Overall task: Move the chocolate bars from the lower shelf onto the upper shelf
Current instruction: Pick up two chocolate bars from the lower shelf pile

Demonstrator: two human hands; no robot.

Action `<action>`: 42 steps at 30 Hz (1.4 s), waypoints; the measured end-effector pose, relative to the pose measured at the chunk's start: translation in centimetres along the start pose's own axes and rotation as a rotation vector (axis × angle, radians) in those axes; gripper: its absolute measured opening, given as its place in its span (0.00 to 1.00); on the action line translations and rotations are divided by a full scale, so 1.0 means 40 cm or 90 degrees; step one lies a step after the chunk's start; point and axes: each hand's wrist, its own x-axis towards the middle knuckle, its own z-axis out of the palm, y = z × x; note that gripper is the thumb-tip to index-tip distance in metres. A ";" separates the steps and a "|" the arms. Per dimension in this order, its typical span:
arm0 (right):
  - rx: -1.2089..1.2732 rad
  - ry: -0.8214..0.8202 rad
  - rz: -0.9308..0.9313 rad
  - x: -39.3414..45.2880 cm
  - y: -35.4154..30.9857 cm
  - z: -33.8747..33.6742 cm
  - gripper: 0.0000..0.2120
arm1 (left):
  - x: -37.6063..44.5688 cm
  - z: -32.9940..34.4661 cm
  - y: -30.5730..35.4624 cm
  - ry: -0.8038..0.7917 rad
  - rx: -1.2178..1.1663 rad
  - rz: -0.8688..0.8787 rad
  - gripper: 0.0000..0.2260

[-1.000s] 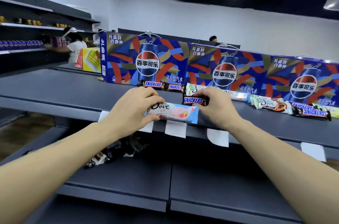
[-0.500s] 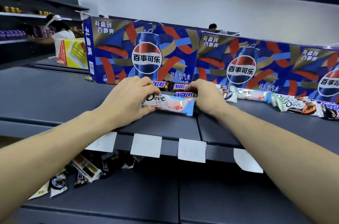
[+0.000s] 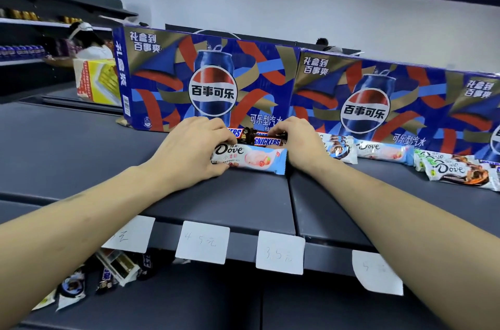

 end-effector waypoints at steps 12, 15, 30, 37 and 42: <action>0.000 0.100 0.048 -0.085 0.143 -0.125 0.11 | 0.097 0.022 0.121 -0.035 -0.013 0.032 0.18; -0.011 0.095 0.070 -0.130 0.206 -0.166 0.10 | 0.130 0.041 0.188 -0.038 -0.020 0.038 0.19; 0.001 0.143 0.106 -0.309 0.488 -0.357 0.10 | 0.276 0.142 0.526 -0.086 -0.003 -0.004 0.19; 0.020 0.166 0.101 -0.323 0.541 -0.389 0.08 | 0.359 0.198 0.595 -0.089 0.046 -0.012 0.19; 0.033 0.173 0.090 -0.309 0.547 -0.387 0.09 | 0.422 0.249 0.618 -0.100 0.000 -0.053 0.18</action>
